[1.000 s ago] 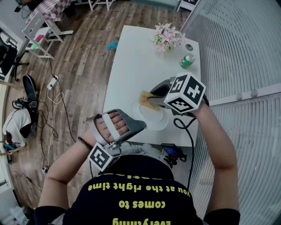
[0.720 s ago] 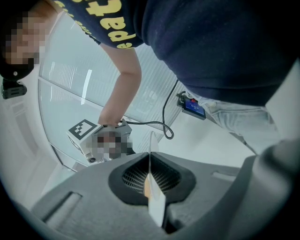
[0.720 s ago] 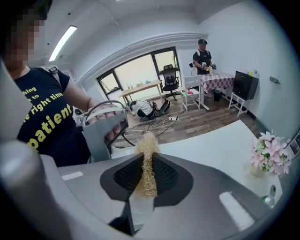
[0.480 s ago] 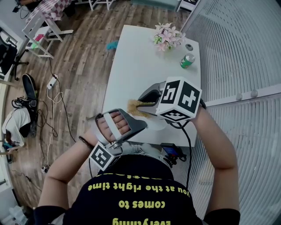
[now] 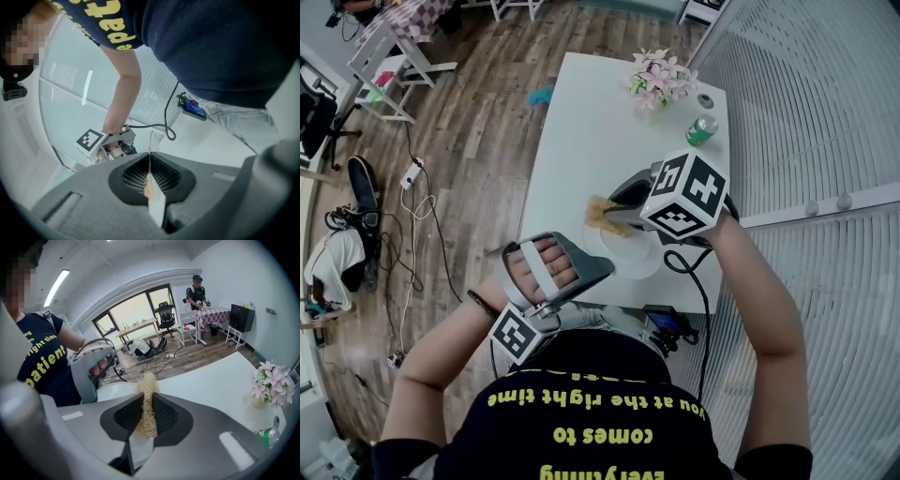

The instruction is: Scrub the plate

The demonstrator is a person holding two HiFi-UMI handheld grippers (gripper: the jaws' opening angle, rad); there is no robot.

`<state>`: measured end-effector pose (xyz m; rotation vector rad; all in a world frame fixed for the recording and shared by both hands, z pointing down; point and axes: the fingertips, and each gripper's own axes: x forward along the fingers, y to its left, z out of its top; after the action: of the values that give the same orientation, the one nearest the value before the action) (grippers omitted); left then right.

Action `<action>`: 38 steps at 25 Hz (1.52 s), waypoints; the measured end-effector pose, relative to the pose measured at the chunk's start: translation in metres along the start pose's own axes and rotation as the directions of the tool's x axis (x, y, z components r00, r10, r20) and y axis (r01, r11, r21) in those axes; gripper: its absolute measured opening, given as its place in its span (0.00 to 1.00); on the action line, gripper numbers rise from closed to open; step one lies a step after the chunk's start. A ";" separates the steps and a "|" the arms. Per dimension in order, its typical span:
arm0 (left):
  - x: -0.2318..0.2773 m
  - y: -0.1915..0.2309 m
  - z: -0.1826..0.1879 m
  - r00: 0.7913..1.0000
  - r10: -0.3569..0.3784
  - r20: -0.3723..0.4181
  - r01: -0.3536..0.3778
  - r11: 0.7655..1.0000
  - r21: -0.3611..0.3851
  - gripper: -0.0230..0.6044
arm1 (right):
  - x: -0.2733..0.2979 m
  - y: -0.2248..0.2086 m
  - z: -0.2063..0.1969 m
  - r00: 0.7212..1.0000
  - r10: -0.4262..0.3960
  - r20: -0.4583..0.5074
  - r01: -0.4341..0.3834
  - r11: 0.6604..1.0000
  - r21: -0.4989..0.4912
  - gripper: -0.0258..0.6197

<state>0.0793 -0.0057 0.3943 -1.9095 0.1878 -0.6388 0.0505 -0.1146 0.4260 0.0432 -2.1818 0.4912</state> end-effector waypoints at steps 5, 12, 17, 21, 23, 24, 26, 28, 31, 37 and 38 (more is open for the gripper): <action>-0.001 0.000 -0.001 1.000 0.003 0.003 -0.003 1.000 -0.005 0.06 | 0.002 -0.023 -0.015 0.999 -0.026 -0.019 0.027 0.998 0.065 0.13; -0.001 0.002 -0.003 1.000 0.004 0.005 -0.004 1.000 -0.005 0.06 | 0.004 -0.052 -0.044 0.995 -0.065 -0.069 0.074 0.987 0.142 0.13; -0.003 0.006 -0.006 1.000 0.008 0.001 -0.008 1.000 -0.010 0.06 | -0.001 -0.057 -0.051 0.995 -0.072 -0.063 0.082 0.981 0.177 0.13; -0.001 0.004 -0.008 1.000 -0.001 -0.003 0.001 1.000 -0.019 0.06 | -0.006 -0.048 -0.045 0.997 -0.063 -0.040 0.068 0.984 0.164 0.13; 0.000 0.003 -0.010 1.000 0.002 -0.002 -0.003 0.999 -0.038 0.06 | -0.007 -0.043 -0.042 0.996 -0.075 -0.040 0.079 0.988 0.135 0.13; 0.000 0.002 -0.011 1.000 0.005 -0.003 -0.006 0.999 -0.048 0.06 | -0.008 -0.040 -0.040 0.996 -0.081 -0.040 0.086 0.989 0.121 0.13; 0.000 0.002 -0.013 1.000 0.007 -0.009 -0.008 0.998 -0.061 0.06 | -0.010 -0.035 -0.034 0.996 -0.081 -0.026 0.083 0.991 0.105 0.13; 0.002 0.001 -0.017 1.000 0.007 -0.023 -0.008 0.998 -0.064 0.06 | -0.013 -0.028 -0.029 0.998 -0.066 -0.005 0.066 0.993 0.097 0.13; 0.004 -0.002 -0.025 0.998 0.011 -0.056 -0.014 0.999 -0.052 0.06 | -0.015 -0.014 -0.020 0.999 -0.043 0.016 0.041 0.997 0.071 0.13; 0.007 -0.006 -0.033 0.997 0.017 -0.076 -0.022 0.997 -0.069 0.06 | -0.016 0.014 -0.003 0.998 0.003 0.064 -0.004 1.000 0.015 0.13; 0.007 -0.007 -0.033 0.997 0.013 -0.079 -0.019 0.997 -0.072 0.06 | -0.016 0.018 -0.001 0.998 0.010 0.069 -0.011 1.000 0.008 0.13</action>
<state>0.0671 -0.0322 0.4130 -1.9516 0.2796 -0.7050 0.0576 -0.0998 0.4080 0.0539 -2.2482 0.5113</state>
